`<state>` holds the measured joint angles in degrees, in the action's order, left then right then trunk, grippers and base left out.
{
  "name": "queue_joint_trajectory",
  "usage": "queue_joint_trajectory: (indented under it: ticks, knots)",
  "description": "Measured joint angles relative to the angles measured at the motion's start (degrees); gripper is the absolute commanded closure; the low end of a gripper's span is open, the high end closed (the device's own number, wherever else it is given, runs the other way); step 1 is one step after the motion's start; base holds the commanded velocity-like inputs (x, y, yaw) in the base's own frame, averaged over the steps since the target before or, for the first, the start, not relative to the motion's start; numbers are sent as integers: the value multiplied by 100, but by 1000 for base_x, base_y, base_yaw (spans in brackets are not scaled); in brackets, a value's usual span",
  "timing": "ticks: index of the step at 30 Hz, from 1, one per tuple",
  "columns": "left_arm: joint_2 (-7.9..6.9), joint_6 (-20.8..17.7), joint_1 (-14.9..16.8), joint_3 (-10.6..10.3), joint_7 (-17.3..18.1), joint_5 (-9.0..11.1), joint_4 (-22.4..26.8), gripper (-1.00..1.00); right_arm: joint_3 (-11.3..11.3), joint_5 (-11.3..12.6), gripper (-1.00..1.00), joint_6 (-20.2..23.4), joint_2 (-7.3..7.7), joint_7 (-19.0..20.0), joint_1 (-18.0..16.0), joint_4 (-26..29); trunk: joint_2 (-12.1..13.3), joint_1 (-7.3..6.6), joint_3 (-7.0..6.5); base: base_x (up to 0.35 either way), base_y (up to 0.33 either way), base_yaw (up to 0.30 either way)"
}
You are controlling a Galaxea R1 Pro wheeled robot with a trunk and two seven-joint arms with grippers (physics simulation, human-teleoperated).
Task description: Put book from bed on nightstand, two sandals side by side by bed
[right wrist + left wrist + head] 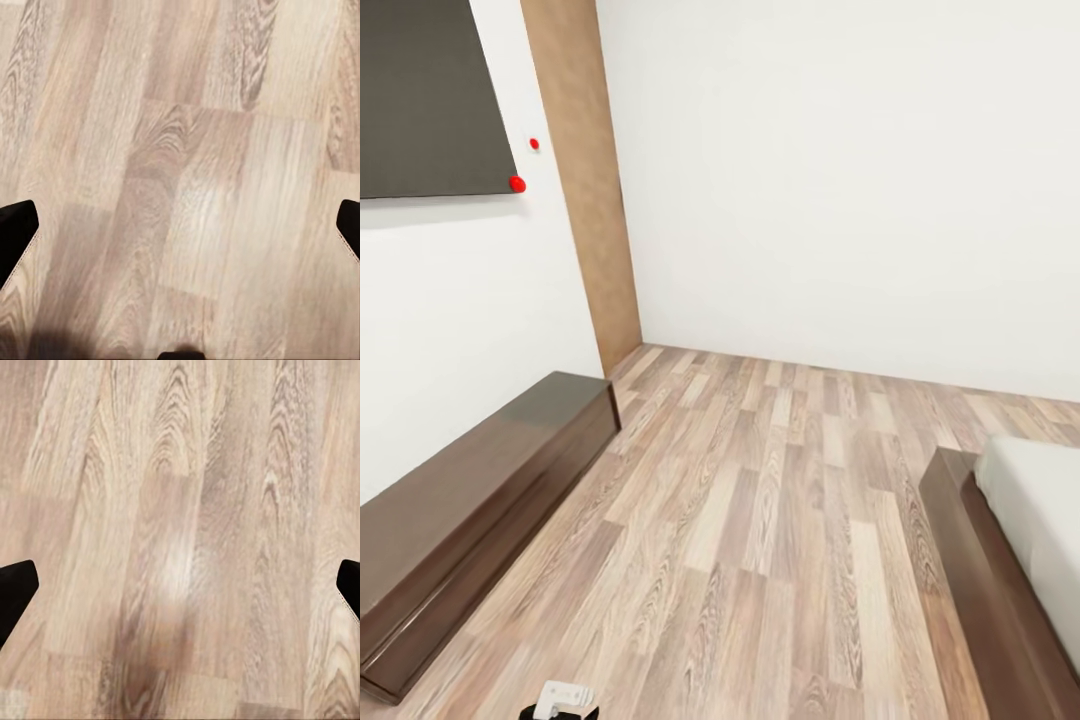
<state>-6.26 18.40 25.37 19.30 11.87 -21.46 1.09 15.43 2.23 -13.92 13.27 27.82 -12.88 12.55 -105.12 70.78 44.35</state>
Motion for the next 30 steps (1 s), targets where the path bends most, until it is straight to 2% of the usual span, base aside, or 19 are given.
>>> queue_joint_trajectory:
  ticks: [9,13,21,30]
  knots:
    - [5,7,0,-1,3,-3,0,-100,-6,-4,-100,0,0,0,0,0,0,0,0,327,0,0]
    - [56,4,0,-1,5,-3,0,-100,-9,-7,-100,0,0,0,0,0,0,0,0,327,0,-16]
    - [82,8,1,3,5,-3,-1,-100,-15,-43,-100,1,1,6,2,2,0,0,-9,327,0,-194]
    - [86,7,1,-1,5,-2,-1,-100,-14,-47,-100,1,0,7,1,9,0,0,-14,323,0,-63]
